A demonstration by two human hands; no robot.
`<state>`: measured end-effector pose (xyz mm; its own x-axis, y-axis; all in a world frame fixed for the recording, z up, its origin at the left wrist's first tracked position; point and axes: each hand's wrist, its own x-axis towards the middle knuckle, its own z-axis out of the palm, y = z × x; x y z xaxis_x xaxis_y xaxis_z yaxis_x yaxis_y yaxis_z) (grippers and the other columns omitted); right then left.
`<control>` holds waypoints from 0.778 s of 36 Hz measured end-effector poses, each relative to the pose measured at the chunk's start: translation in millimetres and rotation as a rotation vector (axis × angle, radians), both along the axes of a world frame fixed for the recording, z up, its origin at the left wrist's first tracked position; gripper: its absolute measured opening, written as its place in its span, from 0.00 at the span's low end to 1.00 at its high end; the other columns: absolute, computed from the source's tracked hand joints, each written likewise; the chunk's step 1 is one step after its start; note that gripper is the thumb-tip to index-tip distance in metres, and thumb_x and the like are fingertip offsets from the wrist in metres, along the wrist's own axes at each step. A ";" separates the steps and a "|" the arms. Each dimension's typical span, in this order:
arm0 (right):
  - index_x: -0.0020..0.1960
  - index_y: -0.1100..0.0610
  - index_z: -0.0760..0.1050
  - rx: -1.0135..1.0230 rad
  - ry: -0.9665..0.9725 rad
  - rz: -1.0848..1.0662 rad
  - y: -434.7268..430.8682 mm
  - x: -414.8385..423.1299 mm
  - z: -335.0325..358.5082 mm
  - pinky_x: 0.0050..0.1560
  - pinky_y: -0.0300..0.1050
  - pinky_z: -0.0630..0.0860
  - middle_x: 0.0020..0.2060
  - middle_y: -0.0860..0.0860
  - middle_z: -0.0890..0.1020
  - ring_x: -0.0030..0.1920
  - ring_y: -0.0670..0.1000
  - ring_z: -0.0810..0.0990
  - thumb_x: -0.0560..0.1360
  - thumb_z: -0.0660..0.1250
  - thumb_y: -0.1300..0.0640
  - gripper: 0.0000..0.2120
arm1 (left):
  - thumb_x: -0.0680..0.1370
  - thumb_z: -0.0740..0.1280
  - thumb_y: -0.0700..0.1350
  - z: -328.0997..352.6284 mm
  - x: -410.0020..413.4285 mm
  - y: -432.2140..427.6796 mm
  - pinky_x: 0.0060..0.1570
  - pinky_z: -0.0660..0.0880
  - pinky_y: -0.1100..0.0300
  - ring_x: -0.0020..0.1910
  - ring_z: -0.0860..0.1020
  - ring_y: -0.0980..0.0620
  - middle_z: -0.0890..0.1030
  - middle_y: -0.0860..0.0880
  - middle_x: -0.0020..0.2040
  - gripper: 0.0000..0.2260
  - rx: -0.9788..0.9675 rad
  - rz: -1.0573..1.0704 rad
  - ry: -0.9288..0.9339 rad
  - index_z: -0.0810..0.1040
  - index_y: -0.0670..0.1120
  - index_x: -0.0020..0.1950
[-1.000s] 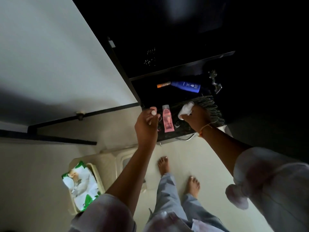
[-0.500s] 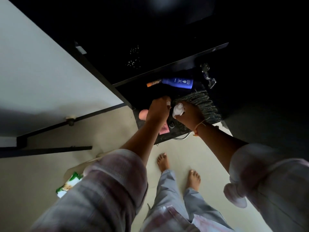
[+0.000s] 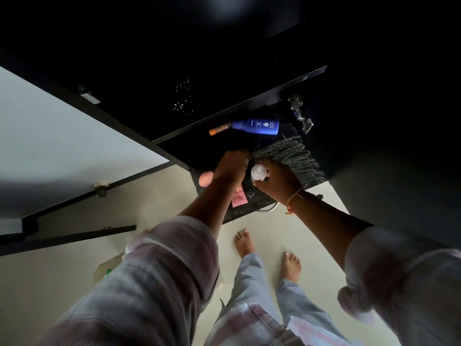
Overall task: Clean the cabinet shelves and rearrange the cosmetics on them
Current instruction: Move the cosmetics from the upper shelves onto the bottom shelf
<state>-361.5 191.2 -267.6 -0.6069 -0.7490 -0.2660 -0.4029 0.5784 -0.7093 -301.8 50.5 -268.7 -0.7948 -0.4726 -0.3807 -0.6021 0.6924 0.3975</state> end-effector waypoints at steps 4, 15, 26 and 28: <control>0.55 0.56 0.76 0.023 0.006 -0.002 0.3 -0.2 -1.8 0.43 0.40 0.69 0.49 0.53 0.82 0.49 0.54 0.80 0.68 0.75 0.58 0.17 | 0.78 0.61 0.34 1.4 -1.5 -1.6 0.49 0.73 0.56 0.55 0.79 0.43 0.80 0.41 0.56 0.14 0.048 0.016 -0.014 0.78 0.44 0.60; 0.60 0.57 0.74 0.045 -0.047 0.007 1.1 0.0 2.8 0.51 0.47 0.76 0.54 0.56 0.80 0.55 0.57 0.79 0.68 0.75 0.60 0.22 | 0.78 0.65 0.39 4.4 0.8 -3.3 0.45 0.71 0.59 0.53 0.80 0.45 0.82 0.43 0.53 0.11 0.108 0.037 -0.049 0.78 0.45 0.60; 0.70 0.57 0.68 0.163 0.128 -0.050 17.2 -17.7 10.1 0.57 0.52 0.78 0.65 0.59 0.72 0.61 0.59 0.76 0.73 0.65 0.67 0.26 | 0.79 0.58 0.32 32.3 5.6 -21.4 0.62 0.74 0.55 0.61 0.78 0.46 0.77 0.43 0.65 0.20 -0.014 0.060 0.065 0.73 0.47 0.68; 0.67 0.57 0.70 0.140 0.211 -0.082 13.4 -27.4 15.4 0.52 0.50 0.80 0.61 0.58 0.74 0.56 0.58 0.78 0.74 0.66 0.64 0.21 | 0.79 0.58 0.33 38.1 5.8 -27.8 0.64 0.72 0.56 0.63 0.77 0.47 0.77 0.45 0.65 0.20 -0.011 0.141 0.116 0.74 0.47 0.68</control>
